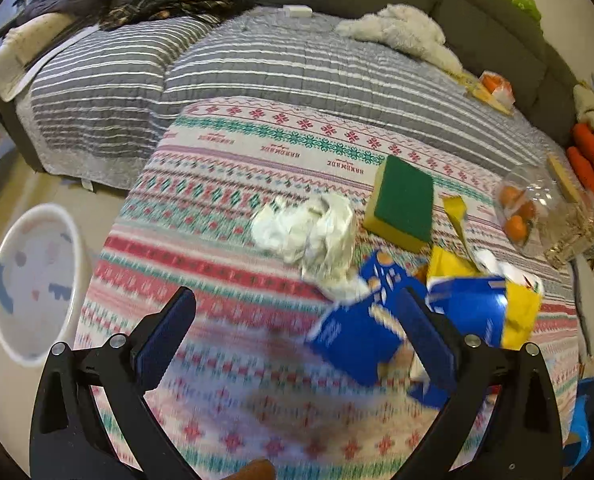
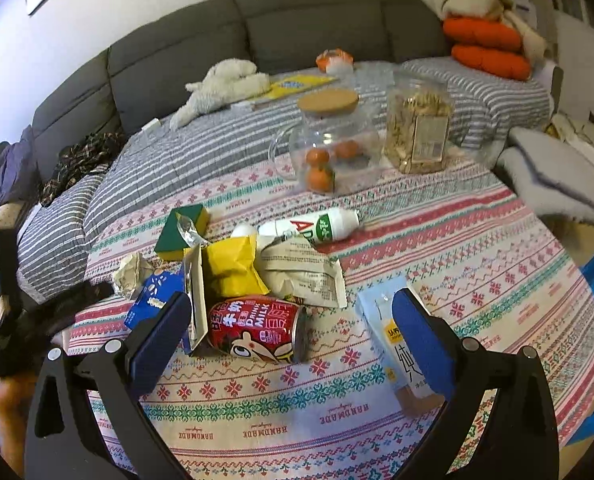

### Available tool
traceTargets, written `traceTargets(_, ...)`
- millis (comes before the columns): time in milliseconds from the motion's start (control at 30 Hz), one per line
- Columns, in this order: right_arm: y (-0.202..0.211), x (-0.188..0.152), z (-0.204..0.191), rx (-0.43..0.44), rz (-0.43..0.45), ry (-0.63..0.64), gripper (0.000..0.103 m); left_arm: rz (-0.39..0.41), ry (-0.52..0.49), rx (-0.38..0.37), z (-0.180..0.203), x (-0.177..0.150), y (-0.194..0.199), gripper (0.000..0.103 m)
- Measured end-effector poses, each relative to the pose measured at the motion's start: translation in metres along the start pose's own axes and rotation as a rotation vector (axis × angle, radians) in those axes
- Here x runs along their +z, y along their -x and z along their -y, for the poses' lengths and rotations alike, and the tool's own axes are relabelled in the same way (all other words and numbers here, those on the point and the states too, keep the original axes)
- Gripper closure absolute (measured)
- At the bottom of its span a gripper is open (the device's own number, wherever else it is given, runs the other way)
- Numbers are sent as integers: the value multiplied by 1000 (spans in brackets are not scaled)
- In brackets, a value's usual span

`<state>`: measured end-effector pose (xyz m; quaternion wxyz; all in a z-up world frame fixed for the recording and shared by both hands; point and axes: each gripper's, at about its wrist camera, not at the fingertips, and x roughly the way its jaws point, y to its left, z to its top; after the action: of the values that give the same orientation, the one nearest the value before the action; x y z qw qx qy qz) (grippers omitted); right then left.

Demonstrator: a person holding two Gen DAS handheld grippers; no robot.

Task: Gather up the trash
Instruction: 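Grasp the crumpled white tissue with the left tool, then grasp the green sponge with the right tool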

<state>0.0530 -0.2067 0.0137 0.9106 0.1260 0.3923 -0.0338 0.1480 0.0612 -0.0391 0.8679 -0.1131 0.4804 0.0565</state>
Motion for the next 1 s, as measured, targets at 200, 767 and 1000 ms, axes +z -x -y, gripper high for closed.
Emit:
traceTargets(200,-12,1,-2,9,-49,-4,5,-65,-7,14,8,18,-34,18)
traceTargets(767,-63,63,-67,164,-141,-16,5,174,-110,-67,-18,5,82,77)
traceTargets(1000,-153,111,-128,132,-338,32,5,187,-78,-22,-45,10,80,77)
